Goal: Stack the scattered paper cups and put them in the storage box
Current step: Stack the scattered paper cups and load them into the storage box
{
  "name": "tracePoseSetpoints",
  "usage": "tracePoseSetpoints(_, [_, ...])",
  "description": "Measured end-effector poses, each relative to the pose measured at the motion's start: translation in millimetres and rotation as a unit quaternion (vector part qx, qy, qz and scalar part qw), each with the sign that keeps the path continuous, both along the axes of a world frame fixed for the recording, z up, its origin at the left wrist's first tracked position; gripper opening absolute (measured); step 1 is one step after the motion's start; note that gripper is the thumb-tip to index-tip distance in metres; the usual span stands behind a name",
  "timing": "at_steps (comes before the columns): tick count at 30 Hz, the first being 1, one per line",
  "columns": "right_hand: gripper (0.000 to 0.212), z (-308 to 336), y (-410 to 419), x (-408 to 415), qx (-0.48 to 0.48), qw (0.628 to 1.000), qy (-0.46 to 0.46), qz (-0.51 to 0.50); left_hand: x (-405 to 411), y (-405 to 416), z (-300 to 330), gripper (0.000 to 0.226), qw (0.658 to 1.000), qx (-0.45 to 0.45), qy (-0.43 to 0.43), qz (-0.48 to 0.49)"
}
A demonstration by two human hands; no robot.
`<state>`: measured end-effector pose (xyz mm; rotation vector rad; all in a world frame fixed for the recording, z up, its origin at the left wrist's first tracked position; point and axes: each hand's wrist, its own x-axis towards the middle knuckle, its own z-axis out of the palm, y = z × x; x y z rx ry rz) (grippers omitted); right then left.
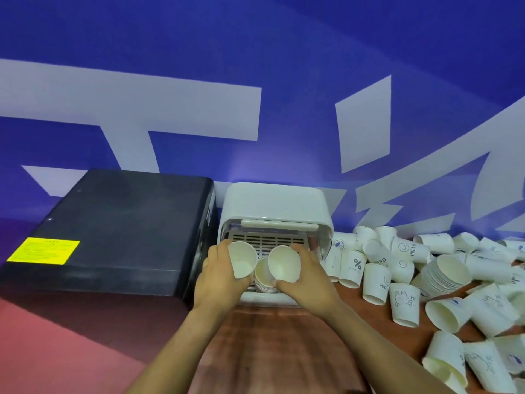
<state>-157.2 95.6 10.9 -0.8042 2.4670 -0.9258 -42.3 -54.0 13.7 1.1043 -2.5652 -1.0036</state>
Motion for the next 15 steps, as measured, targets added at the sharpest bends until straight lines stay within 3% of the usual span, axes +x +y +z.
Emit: tracePoseSetpoints(15, [0.09,-31.8,-19.2,-11.7,0.017,0.998,-0.052,0.024,-15.1,-6.2,-29.9,0.077,0.997,-0.04,-0.069,-0.011])
